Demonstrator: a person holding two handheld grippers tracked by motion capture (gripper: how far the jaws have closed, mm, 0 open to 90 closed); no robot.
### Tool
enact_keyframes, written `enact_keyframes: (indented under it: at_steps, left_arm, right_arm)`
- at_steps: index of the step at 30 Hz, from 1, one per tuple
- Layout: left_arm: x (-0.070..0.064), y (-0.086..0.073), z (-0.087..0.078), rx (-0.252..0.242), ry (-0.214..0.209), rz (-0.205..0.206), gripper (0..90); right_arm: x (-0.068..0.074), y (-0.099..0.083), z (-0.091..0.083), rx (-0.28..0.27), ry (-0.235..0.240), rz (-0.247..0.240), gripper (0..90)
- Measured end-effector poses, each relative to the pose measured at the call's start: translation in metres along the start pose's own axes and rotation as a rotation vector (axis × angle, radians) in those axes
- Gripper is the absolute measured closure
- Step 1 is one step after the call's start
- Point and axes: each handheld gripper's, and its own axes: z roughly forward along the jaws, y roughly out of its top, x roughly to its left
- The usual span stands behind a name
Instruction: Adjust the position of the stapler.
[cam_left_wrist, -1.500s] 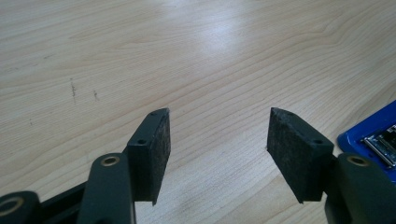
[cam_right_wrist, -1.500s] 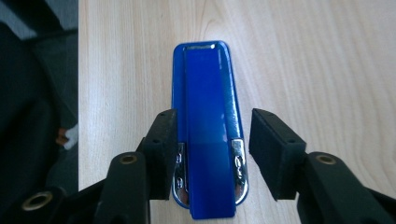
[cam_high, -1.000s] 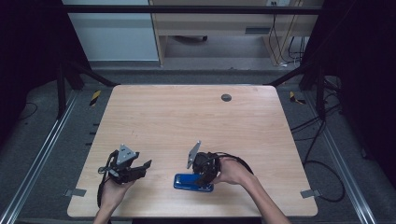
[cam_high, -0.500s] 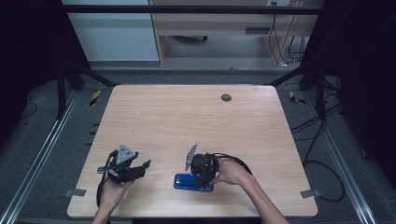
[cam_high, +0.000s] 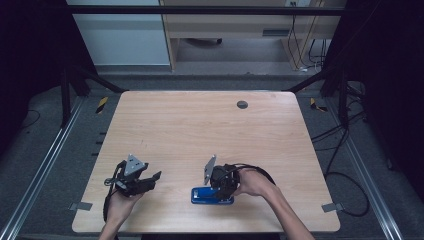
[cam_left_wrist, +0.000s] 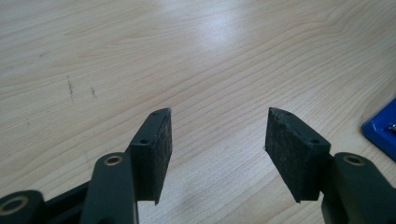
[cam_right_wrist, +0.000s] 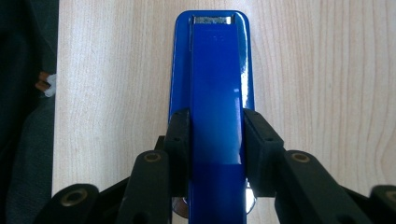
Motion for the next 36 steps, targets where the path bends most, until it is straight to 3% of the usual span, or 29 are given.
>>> enact_keyframes:
  at_steps: [8, 11, 12, 16, 18, 19, 20, 23, 26, 29, 32, 36]
  left_arm:
    - [-0.001, 0.000, 0.000, 0.000, -0.001, 0.003, 40.9]
    - [0.000, 0.000, 0.000, -0.001, -0.004, 0.003, 40.9]
    - [0.000, 0.000, -0.001, -0.002, -0.004, 0.002, 40.8]
    - [0.000, 0.002, -0.003, -0.018, -0.021, -0.010, 40.8]
    - [-0.002, 0.005, -0.005, -0.025, -0.031, -0.003, 40.8]
    - [-0.004, 0.007, -0.006, -0.029, -0.037, 0.005, 40.9]
    - [-0.005, 0.009, -0.007, -0.031, -0.047, 0.017, 40.9]
    - [-0.012, 0.017, -0.010, -0.042, -0.082, 0.059, 40.8]
    - [-0.019, 0.027, -0.013, -0.057, -0.124, 0.111, 41.5]
    - [-0.027, 0.038, -0.013, -0.051, -0.157, 0.165, 41.9]
    - [-0.040, 0.050, -0.011, -0.032, -0.197, 0.225, 42.3]
    - [-0.057, 0.067, -0.005, -0.012, -0.257, 0.294, 42.5]
  right_arm:
    - [0.000, -0.005, 0.000, -0.023, 0.005, 0.004, 65.8]
    - [0.001, -0.005, 0.000, -0.031, 0.000, 0.040, 62.7]
    - [0.002, -0.007, -0.001, -0.057, -0.002, 0.053, 57.0]
    - [0.008, -0.014, -0.012, -0.174, -0.051, 0.086, 56.8]
    - [0.012, -0.020, -0.019, -0.258, -0.088, 0.119, 56.8]
    - [0.018, -0.028, -0.027, -0.345, -0.129, 0.172, 57.7]
    - [0.018, -0.028, -0.027, -0.345, -0.129, 0.172, 57.7]
    - [0.026, -0.046, -0.039, -0.488, -0.186, 0.247, 63.4]
    - [0.036, -0.067, -0.047, -0.591, -0.220, 0.319, 73.1]
    - [0.047, -0.083, -0.049, -0.630, -0.264, 0.360, 80.1]
    - [0.055, -0.098, -0.048, -0.681, -0.277, 0.423, 86.6]
    - [0.062, -0.112, -0.041, -0.718, -0.298, 0.459, 90.0]
